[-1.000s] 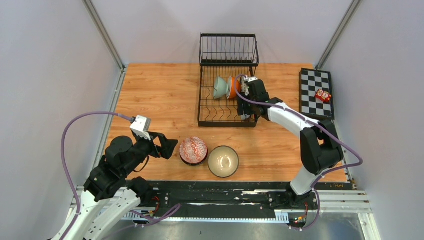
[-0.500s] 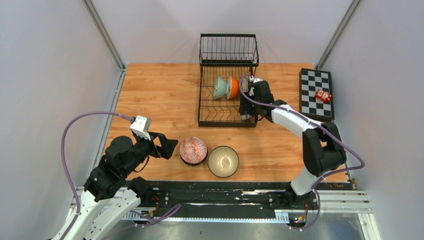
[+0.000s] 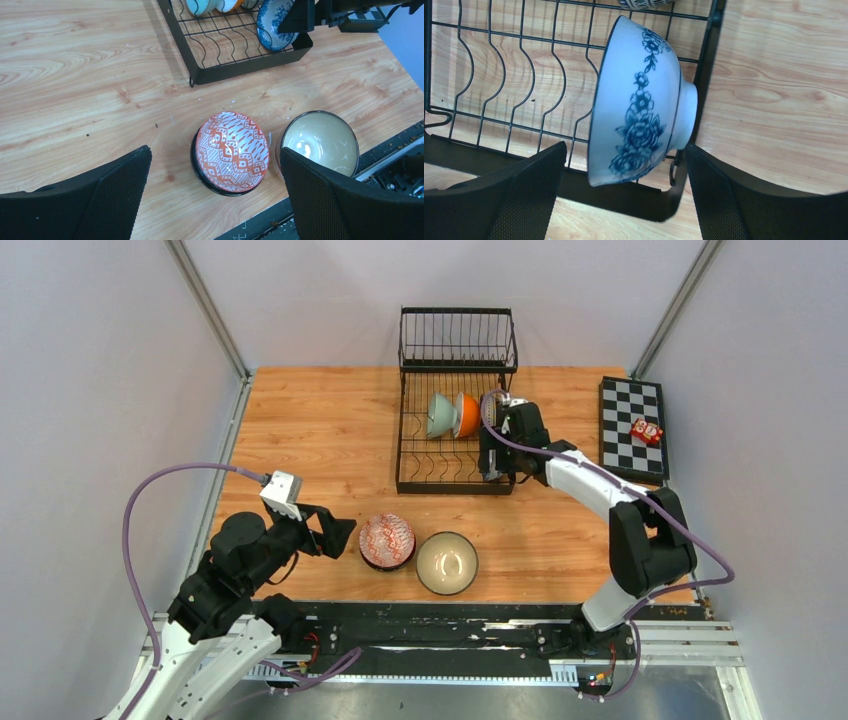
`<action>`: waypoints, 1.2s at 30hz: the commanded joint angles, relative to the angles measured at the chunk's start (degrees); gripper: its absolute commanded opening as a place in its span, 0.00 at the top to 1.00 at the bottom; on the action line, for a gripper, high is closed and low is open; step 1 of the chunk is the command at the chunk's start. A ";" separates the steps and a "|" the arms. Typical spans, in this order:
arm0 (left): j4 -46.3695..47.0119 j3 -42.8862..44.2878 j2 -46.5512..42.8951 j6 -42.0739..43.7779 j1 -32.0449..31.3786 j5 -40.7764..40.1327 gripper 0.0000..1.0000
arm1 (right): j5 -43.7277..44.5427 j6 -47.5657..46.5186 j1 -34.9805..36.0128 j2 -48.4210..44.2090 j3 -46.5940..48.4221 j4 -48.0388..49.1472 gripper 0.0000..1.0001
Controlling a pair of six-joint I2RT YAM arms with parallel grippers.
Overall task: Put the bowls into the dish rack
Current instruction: Place the bowl in the dish rack, then pick up the bowl from the center of the board.
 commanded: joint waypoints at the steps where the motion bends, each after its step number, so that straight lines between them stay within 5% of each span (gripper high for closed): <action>1: 1.00 -0.49 0.16 0.92 0.17 0.69 0.00 | 4.03 -0.06 -0.75 -4.41 -0.31 -4.01 0.10; 22: 0.68 -0.41 1.14 0.65 0.15 -0.02 0.00 | -0.31 1.50 6.46 -27.65 -5.41 -11.02 0.19; 36: 0.00 0.07 1.42 -1.31 0.17 -1.17 0.00 | 4.91 3.59 24.63 -35.23 -10.48 -17.53 0.26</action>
